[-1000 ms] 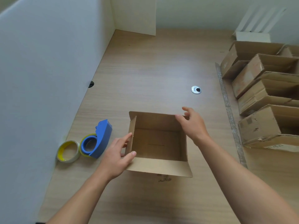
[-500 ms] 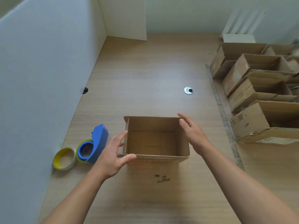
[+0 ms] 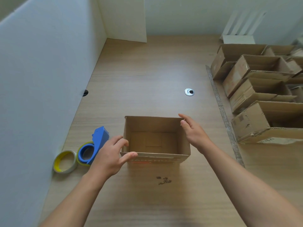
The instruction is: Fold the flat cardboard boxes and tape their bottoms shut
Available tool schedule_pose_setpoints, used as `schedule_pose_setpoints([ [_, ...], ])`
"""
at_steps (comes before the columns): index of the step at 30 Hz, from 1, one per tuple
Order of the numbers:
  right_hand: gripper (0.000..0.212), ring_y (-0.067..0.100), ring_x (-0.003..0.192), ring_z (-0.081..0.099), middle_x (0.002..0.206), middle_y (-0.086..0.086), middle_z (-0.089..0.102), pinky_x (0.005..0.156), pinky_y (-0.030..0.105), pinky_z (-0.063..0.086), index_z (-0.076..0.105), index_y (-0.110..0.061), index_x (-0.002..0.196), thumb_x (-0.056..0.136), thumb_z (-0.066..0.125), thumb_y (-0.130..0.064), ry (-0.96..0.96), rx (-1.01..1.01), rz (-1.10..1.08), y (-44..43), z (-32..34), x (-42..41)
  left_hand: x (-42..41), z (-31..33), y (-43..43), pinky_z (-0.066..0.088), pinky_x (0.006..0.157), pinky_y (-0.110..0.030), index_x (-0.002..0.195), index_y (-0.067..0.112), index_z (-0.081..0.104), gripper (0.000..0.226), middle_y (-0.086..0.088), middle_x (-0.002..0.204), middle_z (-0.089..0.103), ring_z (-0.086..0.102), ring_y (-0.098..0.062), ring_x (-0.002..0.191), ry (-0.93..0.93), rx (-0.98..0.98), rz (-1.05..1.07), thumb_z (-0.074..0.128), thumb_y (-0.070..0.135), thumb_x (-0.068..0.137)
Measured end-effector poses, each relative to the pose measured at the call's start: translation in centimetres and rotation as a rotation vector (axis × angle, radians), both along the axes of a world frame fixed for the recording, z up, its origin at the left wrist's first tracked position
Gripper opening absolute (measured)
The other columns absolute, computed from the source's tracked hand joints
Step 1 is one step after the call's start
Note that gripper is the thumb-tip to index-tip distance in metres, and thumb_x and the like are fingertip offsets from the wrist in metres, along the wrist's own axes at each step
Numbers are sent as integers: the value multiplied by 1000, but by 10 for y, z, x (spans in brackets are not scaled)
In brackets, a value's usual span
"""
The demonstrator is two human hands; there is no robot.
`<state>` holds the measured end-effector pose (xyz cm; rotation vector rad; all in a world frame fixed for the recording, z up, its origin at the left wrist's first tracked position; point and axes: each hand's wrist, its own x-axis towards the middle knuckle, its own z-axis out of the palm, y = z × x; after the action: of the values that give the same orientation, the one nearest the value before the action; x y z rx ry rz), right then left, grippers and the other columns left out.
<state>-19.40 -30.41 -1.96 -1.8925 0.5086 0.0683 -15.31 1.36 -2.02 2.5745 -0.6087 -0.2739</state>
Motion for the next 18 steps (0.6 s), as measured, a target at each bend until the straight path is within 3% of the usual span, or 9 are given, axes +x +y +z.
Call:
schedule_pose_setpoints([
  [9, 40, -1, 133, 36, 150, -12, 43, 108, 21, 26, 43, -34, 147, 107, 38, -33, -2, 0, 4, 4, 1, -2, -2, -7, 3, 39, 65, -21, 90, 28, 55, 69, 17, 95, 51, 54, -5, 77, -33, -86, 91, 36, 91, 71],
  [12, 43, -6, 129, 30, 153, -14, 38, 107, 18, 22, 39, -35, 150, 107, 37, -34, -12, 28, -41, 9, -1, -1, -5, -6, 0, 48, 83, -27, 120, 30, 61, 68, 11, 124, 51, 59, -10, 94, 55, -92, 92, 45, 81, 78],
  [14, 44, -6, 131, 30, 154, -14, 36, 109, 18, 21, 36, -35, 151, 107, 38, -36, -18, 72, -57, 10, 0, 0, -7, -2, 0, 49, 92, -31, 141, 39, 47, 74, 8, 137, 45, 59, -15, 100, 114, -64, 86, 49, 73, 76],
  [16, 47, -5, 132, 31, 149, -17, 36, 108, 19, 22, 31, -38, 153, 106, 38, -40, -30, 114, -88, 8, 0, -1, -9, 3, 1, 47, 87, -26, 149, 47, 28, 82, 13, 134, 45, 60, -14, 92, 145, -97, 84, 53, 70, 75],
  [18, 48, -2, 135, 32, 151, -20, 34, 110, 24, 26, 30, -42, 152, 105, 38, -45, -50, 165, -155, 4, 0, -6, -10, 3, 3, 45, 91, -27, 152, 48, 16, 93, 10, 139, 46, 60, -14, 103, 173, -167, 119, 60, 67, 73],
])
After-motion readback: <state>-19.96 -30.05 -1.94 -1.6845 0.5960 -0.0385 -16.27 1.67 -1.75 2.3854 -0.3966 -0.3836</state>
